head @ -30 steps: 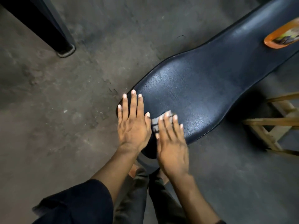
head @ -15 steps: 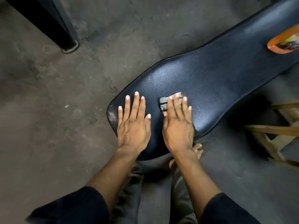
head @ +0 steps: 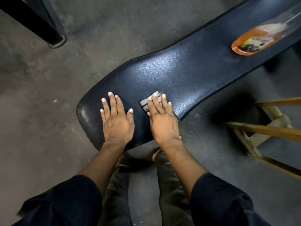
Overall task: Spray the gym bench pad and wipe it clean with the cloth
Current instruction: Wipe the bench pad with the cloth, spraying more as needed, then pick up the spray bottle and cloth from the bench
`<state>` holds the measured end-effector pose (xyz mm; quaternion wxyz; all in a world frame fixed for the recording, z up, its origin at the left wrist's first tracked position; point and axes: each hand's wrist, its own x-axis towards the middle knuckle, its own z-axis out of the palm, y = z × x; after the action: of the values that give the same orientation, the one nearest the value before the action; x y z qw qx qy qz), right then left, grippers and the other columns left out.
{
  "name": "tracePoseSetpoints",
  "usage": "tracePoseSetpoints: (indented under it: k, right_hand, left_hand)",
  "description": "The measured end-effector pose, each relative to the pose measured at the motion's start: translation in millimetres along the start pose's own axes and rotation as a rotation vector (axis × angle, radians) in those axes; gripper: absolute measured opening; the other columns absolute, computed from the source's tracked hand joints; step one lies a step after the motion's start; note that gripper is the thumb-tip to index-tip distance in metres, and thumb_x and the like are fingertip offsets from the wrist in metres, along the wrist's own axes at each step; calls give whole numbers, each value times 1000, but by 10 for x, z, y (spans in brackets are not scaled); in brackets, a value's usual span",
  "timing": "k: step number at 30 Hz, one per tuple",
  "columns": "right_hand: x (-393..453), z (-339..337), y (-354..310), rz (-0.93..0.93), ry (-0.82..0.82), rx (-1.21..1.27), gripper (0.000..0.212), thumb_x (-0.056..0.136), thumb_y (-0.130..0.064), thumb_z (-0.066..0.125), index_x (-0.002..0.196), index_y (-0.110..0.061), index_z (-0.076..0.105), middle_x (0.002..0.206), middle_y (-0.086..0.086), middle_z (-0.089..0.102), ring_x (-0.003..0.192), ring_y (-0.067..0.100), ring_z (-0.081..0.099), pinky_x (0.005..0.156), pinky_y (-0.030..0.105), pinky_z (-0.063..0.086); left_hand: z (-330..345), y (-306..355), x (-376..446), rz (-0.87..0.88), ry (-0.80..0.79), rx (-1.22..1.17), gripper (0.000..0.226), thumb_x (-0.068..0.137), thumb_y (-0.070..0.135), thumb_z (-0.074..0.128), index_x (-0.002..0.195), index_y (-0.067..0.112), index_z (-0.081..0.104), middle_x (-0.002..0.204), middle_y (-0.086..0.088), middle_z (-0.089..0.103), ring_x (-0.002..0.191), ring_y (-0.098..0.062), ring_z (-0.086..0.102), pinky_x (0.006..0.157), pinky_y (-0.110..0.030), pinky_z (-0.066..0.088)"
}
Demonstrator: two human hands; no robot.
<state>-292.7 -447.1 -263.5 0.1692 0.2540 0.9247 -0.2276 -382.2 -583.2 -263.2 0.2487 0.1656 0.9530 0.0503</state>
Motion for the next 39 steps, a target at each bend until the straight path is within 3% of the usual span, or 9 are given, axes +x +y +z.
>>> tracePoseSetpoints:
  k: [4,6,9,13,21,29,34,39]
  right_hand:
    - [-179,32,41,-132,-131,-30,87,108,-47,51,172,-19,-1,180,2,-10,166,33,-13,136,48,-1]
    - [-260,-4,153,-178,-172,-42,82,110,-41,49,172,-22,0,180,-1,-11,166,30,-12,136,46,1]
    - [-215,-161,285,-205,-227,-28,69,112,-14,34,172,-26,3,180,-7,-11,167,24,-10,136,42,2]
    - [-64,-483,337,-180,-303,-8,66,111,-7,31,171,-27,16,181,-9,1,167,21,-2,135,39,15]
    - [-221,-1284,559,12,-257,104,66,106,-7,44,167,-28,30,179,-7,18,167,20,12,132,37,26]
    - [-469,-2017,700,169,-189,158,66,102,-7,47,164,-25,36,177,1,26,165,21,18,129,34,26]
    - [-491,-2397,832,253,-93,225,67,100,-5,48,164,-20,38,175,4,31,165,22,21,132,31,24]
    - [-552,-2673,1072,323,-3,326,62,101,-9,48,161,-20,43,171,6,38,161,26,30,129,36,32]
  left_hand:
    - [-67,146,48,-64,-142,52,84,112,46,36,170,4,-8,179,-12,-26,166,-40,-20,136,-58,3]
    - [-154,184,92,-91,-235,63,88,112,48,37,170,3,-12,177,-11,-32,165,-40,-22,136,-57,5]
    - [-284,280,88,-82,-249,61,91,110,47,43,171,4,-10,178,-11,-28,167,-37,-17,136,-55,8]
    - [-379,500,-19,165,-210,125,83,108,38,45,173,18,-2,181,-3,-19,169,-29,-10,136,-54,9]
    - [-740,994,-17,385,-261,98,85,106,34,50,174,18,1,183,-2,-11,170,-26,-3,137,-49,11]
    - [-1378,1608,6,752,-267,158,88,104,36,52,174,23,-1,183,3,-11,170,-21,-6,138,-44,7]
    - [-1629,2042,125,784,-248,182,91,105,35,53,174,23,-5,183,2,-11,170,-21,-6,138,-41,5]
    - [-1691,2469,152,779,-234,148,94,103,32,54,173,21,-8,183,2,-8,170,-20,-2,138,-39,6]
